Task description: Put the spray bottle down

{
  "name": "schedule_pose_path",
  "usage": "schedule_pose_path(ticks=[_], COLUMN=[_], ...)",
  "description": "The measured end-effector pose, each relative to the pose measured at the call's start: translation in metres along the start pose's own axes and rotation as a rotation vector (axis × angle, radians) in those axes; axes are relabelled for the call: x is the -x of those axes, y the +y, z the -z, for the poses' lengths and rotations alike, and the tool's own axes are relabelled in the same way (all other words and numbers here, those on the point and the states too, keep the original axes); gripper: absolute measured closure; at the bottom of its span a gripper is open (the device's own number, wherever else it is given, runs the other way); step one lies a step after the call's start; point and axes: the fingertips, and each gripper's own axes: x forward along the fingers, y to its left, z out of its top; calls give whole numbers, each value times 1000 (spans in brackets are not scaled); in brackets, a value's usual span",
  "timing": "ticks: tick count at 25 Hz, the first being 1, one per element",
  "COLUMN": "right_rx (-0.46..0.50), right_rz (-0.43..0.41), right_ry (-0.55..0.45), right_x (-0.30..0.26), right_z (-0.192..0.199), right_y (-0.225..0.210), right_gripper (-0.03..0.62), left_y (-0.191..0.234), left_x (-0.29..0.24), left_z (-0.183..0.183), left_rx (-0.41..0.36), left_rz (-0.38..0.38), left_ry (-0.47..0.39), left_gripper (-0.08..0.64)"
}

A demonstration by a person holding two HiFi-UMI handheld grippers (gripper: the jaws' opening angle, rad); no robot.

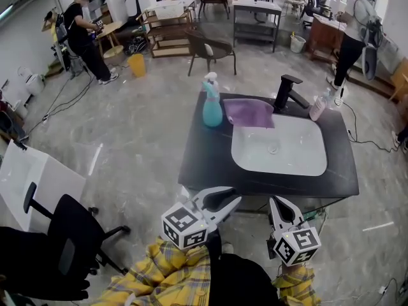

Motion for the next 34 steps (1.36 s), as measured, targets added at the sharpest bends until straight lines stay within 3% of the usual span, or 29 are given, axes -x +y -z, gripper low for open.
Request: schedule_pose_path(ticks=[23,34], right_rx=[7,4], right_rz=[-37,-48], right_ry=[-6,3], right_x=[-3,-13], right_z=[16,16], right_y=[32,44], right_gripper=[586,586], left_y=[8,15], left_x=[56,66], left_z=[8,5], left_rx=[-9,-7], left_rz=[-118,-125], left_ry=[-45,-45], left_gripper=[483,483])
